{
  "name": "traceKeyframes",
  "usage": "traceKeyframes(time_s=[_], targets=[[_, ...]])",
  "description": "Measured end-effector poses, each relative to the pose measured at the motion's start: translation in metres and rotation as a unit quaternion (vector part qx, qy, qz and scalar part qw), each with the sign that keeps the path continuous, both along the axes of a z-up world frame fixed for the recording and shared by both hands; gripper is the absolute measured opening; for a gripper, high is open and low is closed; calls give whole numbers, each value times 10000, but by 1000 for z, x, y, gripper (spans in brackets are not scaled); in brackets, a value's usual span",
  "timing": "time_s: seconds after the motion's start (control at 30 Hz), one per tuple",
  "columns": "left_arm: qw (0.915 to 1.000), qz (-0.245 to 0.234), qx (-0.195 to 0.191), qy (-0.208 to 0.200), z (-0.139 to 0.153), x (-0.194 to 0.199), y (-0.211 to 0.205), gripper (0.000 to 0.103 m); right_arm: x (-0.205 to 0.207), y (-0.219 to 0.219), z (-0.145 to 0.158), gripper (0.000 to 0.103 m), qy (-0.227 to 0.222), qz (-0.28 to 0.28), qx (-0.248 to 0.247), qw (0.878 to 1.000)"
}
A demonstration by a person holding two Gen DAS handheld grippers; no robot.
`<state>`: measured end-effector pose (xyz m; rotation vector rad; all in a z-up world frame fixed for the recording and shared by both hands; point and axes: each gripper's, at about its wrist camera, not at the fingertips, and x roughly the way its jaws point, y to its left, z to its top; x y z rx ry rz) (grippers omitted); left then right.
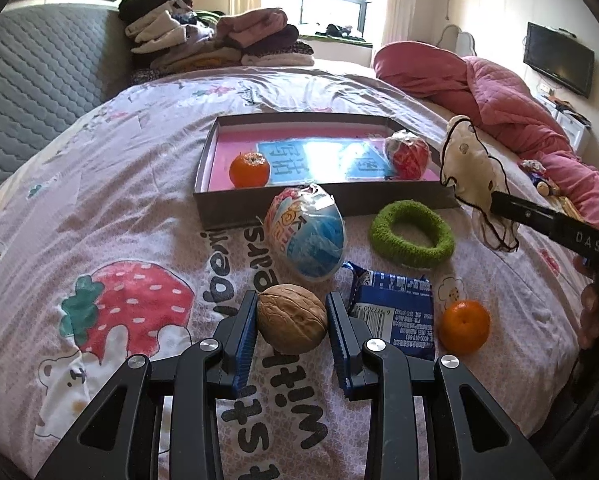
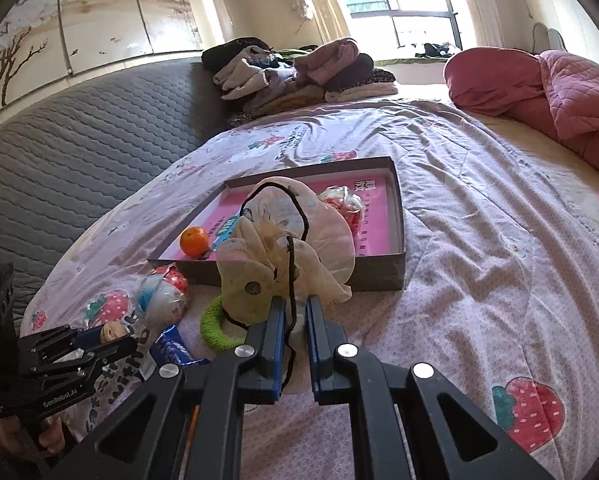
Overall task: Organize objects
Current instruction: 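Lift the walnut and carry it toward the tray while the right tool carries the pouch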
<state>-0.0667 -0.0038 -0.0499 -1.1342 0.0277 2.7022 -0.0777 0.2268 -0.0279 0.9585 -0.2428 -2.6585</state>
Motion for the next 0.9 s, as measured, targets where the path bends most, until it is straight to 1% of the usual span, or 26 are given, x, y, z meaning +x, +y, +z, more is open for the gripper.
traceKeyframes(time_s=[0.3,0.53,0.9], targets=[[9998,104,32,173,16,-2,0,34,10,-8,10,10,258,66,97,9996],[9996,139,15,236,26,-7,6,34,13,-7,11,10,301,30,71,9995],[9994,147,37,315,38,-20,11,34,15,-9,17,10,454,-37,187,9988]])
